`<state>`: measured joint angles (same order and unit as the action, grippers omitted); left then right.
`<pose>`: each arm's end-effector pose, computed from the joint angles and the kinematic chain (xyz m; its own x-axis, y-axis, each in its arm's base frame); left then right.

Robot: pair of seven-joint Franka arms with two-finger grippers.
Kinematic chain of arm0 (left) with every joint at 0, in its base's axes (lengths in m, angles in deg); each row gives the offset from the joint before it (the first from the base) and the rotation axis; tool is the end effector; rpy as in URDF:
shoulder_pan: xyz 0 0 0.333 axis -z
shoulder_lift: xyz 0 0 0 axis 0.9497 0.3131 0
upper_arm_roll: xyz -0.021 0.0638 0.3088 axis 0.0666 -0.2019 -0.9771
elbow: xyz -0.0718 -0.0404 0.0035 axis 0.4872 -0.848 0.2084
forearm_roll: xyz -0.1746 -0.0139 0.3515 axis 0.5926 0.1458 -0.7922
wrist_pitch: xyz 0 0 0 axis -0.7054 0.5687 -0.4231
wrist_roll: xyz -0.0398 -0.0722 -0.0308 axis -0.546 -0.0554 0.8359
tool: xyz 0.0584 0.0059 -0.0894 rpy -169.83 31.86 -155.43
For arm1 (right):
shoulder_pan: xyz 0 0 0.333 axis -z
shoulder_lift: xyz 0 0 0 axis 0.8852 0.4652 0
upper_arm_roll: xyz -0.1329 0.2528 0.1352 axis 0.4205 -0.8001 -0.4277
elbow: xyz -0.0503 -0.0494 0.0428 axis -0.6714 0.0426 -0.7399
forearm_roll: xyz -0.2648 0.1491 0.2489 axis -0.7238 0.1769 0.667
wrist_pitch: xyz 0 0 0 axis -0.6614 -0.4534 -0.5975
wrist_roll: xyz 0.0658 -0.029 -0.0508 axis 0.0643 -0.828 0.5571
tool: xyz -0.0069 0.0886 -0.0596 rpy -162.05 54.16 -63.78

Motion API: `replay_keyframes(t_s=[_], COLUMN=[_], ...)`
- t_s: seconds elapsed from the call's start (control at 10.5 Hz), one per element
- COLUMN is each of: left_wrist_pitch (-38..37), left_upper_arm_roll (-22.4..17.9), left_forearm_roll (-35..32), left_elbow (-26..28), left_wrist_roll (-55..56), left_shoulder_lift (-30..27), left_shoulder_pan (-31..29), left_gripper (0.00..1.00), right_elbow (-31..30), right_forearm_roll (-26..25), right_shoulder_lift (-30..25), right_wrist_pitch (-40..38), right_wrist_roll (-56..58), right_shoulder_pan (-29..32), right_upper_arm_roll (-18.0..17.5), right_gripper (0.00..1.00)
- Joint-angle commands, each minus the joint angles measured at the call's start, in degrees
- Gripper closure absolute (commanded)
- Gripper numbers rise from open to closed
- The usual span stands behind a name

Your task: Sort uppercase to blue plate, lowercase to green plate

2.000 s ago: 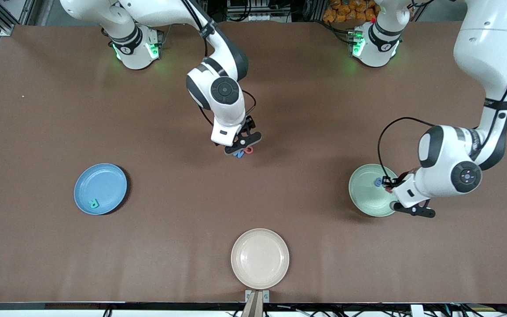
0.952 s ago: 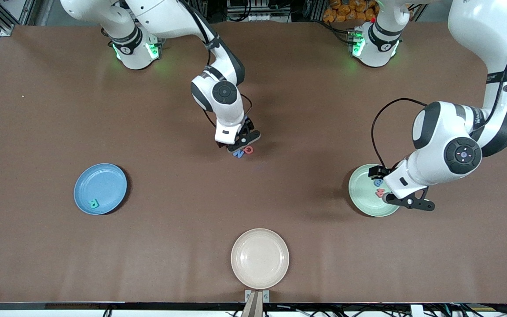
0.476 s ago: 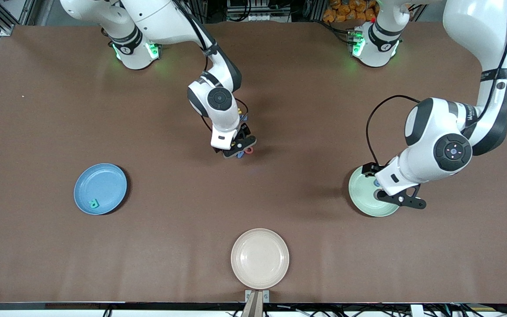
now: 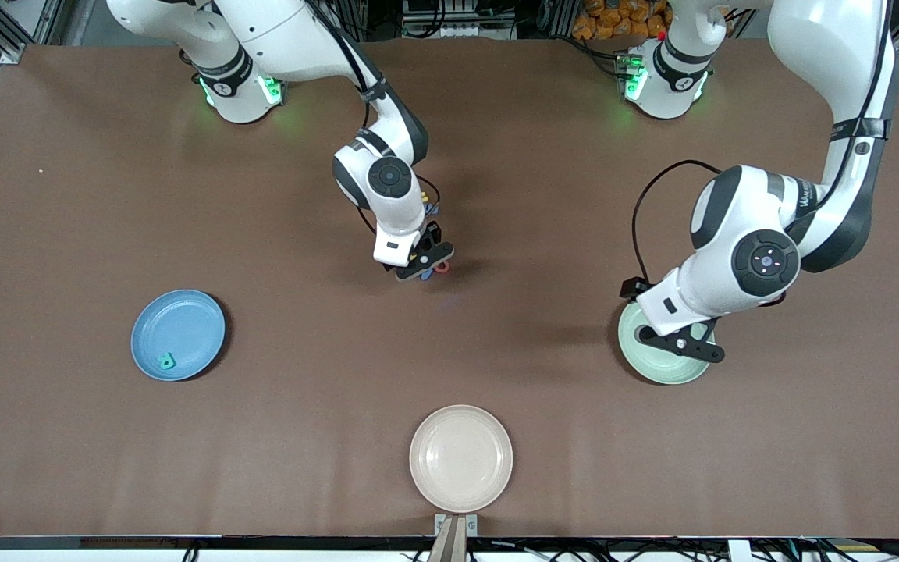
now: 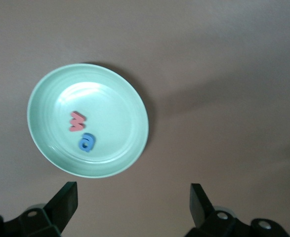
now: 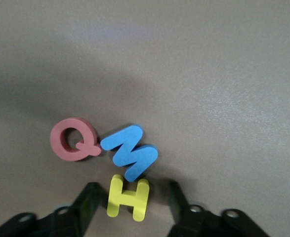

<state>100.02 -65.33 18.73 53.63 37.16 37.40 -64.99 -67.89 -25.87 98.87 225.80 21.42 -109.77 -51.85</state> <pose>0.6229 -0.2015 0.3673 0.9327 -0.3156 -0.1745 -0.3190 -0.9477 0.0090 0.4452 0.4361 0.1752 0.8696 0.4934 0.0159 0.4936 -0.8696 -0.0139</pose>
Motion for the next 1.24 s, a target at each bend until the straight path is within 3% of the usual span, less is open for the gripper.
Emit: replay_keyframes(t_s=[0.0,0.29,0.67,0.95,1.14], left_wrist_pitch=[-3.87,-6.25,-5.64,0.31,5.41], left_upper_arm_roll=[1.46,4.01,9.80,14.54,20.59], left_forearm_roll=[0.97,0.97,1.76,1.85,1.85], left_elbow=[0.38,0.64,5.37,13.97,15.93], left_wrist_roll=[3.10,9.95,13.05,13.31,14.71], left_shoulder_lift=[-2.36,-2.54,-3.59,-7.72,-8.08], left_shoulder_pan=[0.36,1.58,1.32,0.80,0.71], left_gripper=[0.00,0.00,0.00,0.00,0.00], right_elbow=[-0.98,-1.07,-0.20,2.08,2.97], right_forearm_roll=[-0.08,-0.08,-0.08,-0.17,-0.17], right_shoulder_lift=[-0.26,-1.93,-8.69,-10.72,-11.25], right_wrist_pitch=[0.34,-0.79,-9.84,-17.73,-19.95], right_wrist_roll=[-1.06,-1.06,1.74,14.09,25.51], right_shoulder_pan=[0.30,0.47,4.24,12.22,20.12], right_upper_arm_roll=[-0.45,-0.45,-0.37,-0.19,-0.02], right_gripper=[1.00,1.00,1.00,1.00,1.00])
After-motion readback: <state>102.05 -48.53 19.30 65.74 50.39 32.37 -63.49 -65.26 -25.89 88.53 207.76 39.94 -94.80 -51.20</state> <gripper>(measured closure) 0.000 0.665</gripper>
